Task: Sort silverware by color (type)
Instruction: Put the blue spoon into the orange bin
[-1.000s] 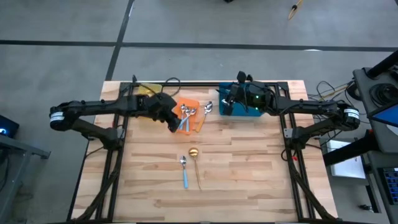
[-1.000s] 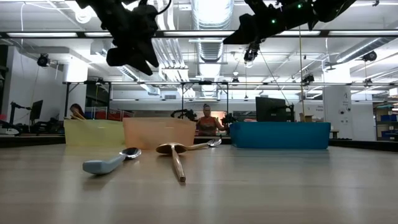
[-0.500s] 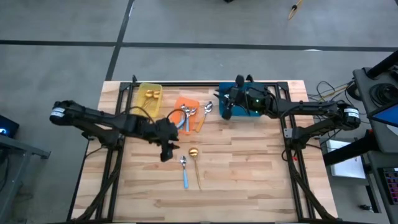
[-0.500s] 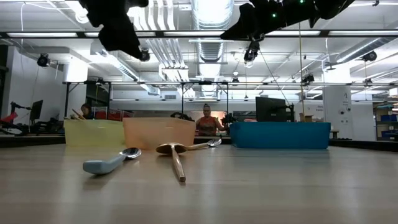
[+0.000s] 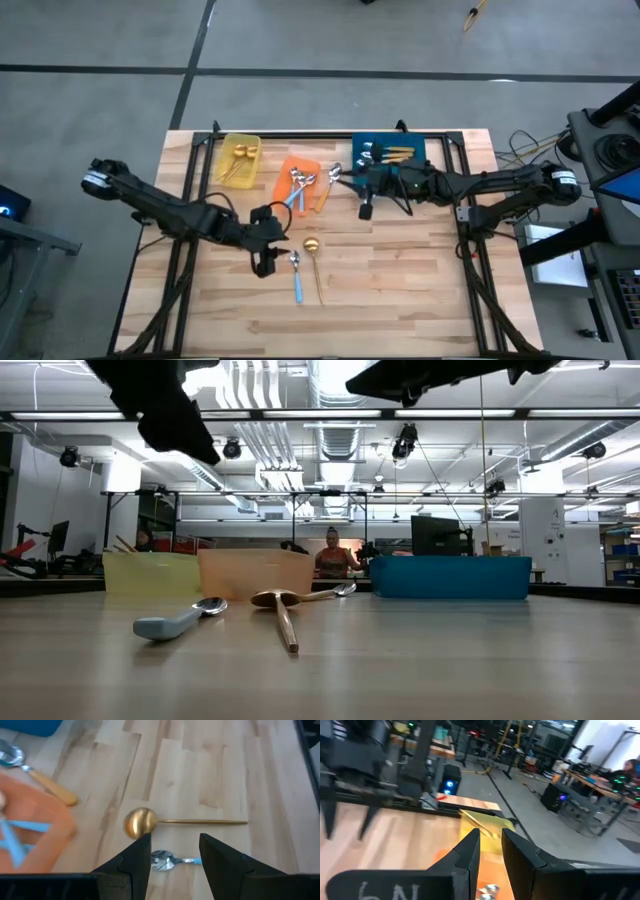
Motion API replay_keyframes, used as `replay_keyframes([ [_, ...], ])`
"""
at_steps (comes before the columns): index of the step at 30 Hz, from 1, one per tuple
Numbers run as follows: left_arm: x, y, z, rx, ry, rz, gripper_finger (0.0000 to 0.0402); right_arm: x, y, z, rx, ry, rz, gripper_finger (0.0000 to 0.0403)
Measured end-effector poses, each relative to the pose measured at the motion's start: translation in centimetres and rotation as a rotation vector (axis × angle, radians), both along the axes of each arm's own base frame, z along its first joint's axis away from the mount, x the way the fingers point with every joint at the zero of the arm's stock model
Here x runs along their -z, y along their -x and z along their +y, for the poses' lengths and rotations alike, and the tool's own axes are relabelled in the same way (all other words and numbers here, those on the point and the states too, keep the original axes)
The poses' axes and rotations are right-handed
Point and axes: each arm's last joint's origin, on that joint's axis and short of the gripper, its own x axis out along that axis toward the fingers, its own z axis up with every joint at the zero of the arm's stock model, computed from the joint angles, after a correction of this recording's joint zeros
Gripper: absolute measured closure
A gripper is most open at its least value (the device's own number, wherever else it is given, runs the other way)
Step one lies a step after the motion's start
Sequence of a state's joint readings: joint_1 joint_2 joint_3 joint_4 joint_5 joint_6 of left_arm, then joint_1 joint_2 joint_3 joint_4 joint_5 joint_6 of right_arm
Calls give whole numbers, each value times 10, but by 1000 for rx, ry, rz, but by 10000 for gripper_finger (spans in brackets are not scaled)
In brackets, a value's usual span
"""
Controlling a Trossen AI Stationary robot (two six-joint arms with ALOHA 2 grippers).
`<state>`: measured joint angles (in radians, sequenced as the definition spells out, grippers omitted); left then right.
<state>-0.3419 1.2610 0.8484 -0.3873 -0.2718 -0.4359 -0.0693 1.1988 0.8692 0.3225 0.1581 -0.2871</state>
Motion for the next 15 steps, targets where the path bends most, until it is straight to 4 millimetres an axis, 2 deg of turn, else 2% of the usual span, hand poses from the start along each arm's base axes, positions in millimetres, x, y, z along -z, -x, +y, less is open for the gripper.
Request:
replay_keyframes([
  [10,50,11,0,-8,53,-108,254,0,-1,30,-98,-45,-8,330],
  [15,65,16,2,-11,76,-165,254,0,-1,42,-138,-64,-9,330],
])
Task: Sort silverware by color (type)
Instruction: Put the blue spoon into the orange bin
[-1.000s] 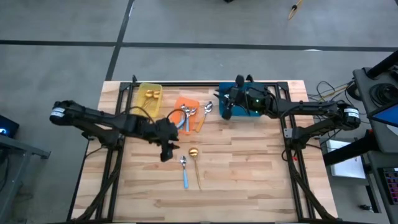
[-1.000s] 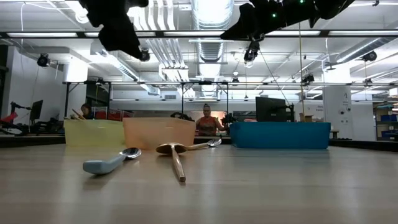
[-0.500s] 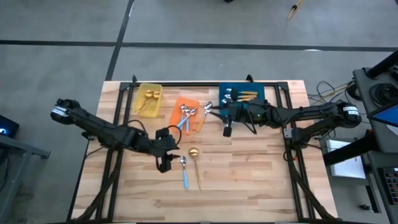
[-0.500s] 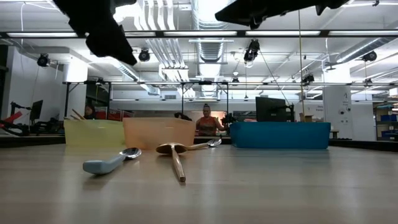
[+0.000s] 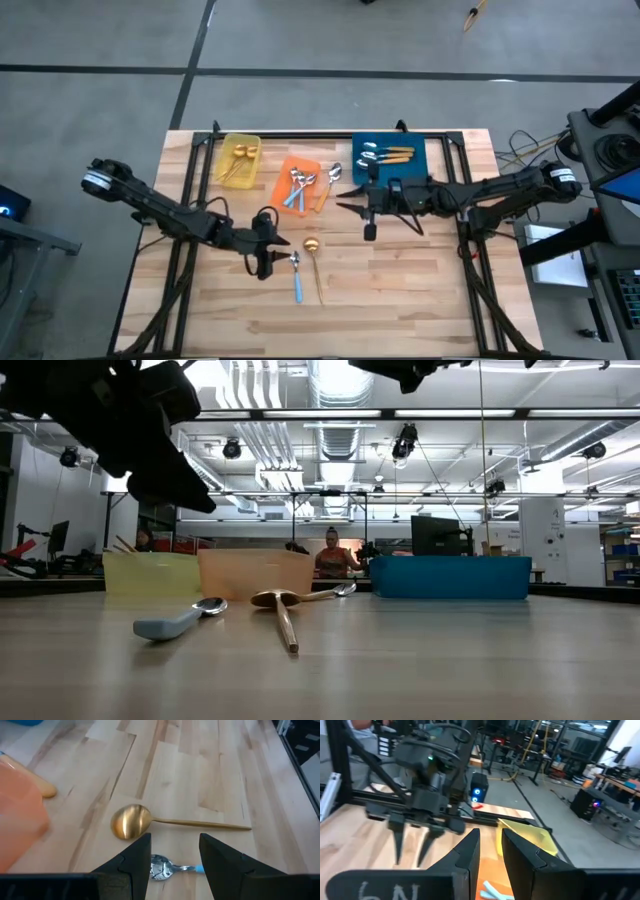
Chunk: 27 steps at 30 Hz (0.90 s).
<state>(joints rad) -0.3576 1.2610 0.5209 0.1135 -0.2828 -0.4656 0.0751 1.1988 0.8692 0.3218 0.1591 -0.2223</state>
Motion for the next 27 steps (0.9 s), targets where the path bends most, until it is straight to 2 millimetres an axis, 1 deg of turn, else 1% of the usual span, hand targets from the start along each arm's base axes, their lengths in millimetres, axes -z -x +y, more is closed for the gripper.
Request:
replay_keyframes([
  [6,10,6,2,-44,-3,-15,254,0,1,10,-34,3,-2,330],
  [13,13,7,-1,-54,-28,-24,256,-1,1,10,-37,16,-4,330],
  [18,21,-4,-5,-46,-50,-8,265,-1,1,10,-37,24,-4,330],
  [27,48,-15,-12,-27,-104,91,267,0,1,10,-38,31,-3,330],
])
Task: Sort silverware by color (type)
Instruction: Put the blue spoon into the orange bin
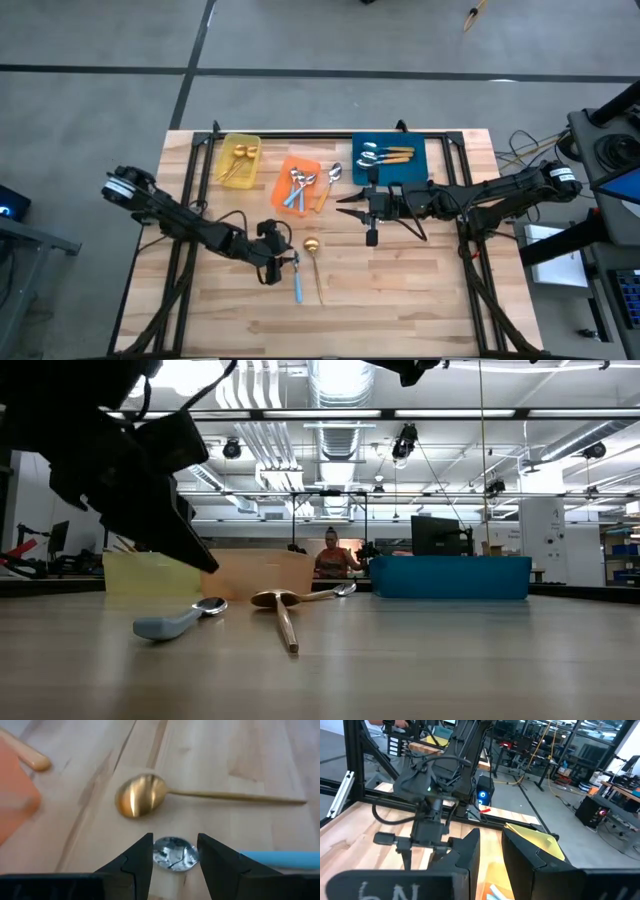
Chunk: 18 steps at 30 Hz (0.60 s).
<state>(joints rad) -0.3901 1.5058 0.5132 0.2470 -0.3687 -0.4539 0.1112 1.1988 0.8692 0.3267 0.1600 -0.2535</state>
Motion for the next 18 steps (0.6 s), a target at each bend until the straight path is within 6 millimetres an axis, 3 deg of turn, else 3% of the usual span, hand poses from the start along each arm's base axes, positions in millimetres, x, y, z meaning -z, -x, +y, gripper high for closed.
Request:
replay_keyframes([
  [18,27,-7,-2,-9,-27,56,267,0,0,0,0,0,0,330],
])
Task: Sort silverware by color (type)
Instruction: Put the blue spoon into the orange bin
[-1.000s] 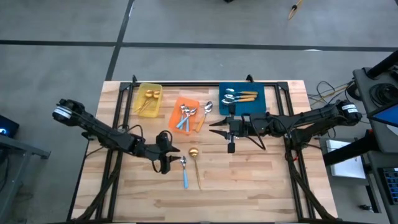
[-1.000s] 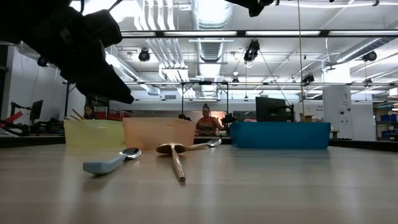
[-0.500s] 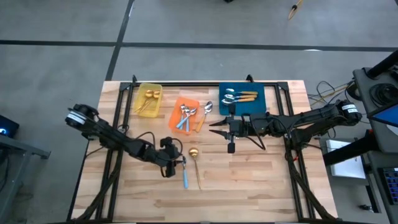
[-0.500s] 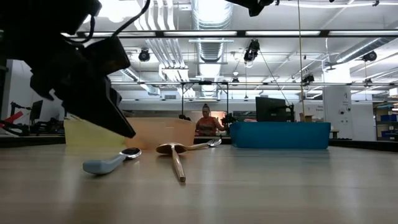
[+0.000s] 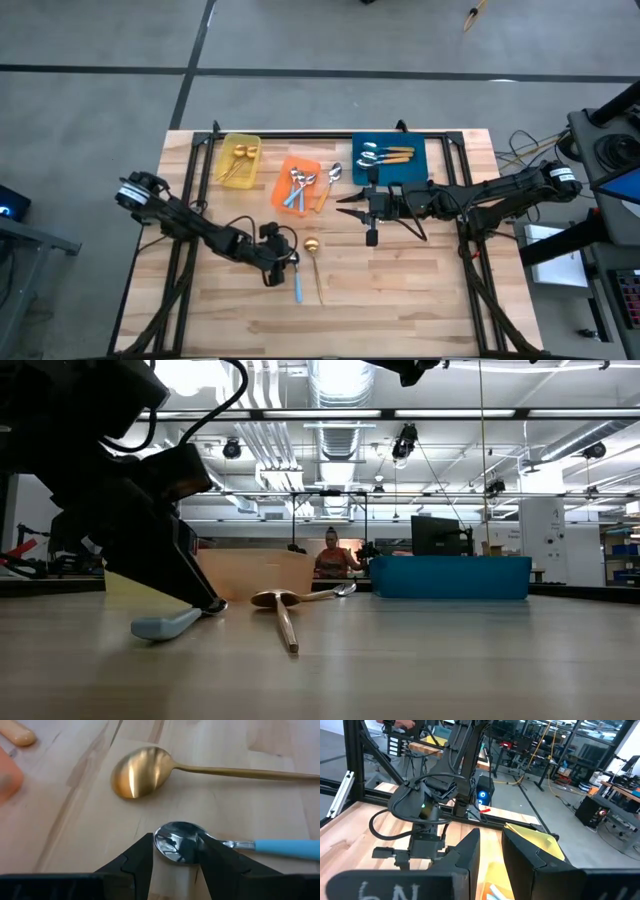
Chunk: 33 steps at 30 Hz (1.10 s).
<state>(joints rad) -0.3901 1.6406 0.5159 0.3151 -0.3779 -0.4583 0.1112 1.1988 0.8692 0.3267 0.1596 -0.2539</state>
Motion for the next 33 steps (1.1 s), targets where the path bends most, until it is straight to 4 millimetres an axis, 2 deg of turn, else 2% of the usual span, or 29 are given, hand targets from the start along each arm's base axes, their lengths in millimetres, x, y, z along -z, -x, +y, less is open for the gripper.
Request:
replay_keyframes([
  [22,7,-2,-1,-24,10,-2,269,0,0,0,0,0,2,330],
  [33,7,-2,-1,-48,32,-6,330,0,0,0,0,1,2,330],
])
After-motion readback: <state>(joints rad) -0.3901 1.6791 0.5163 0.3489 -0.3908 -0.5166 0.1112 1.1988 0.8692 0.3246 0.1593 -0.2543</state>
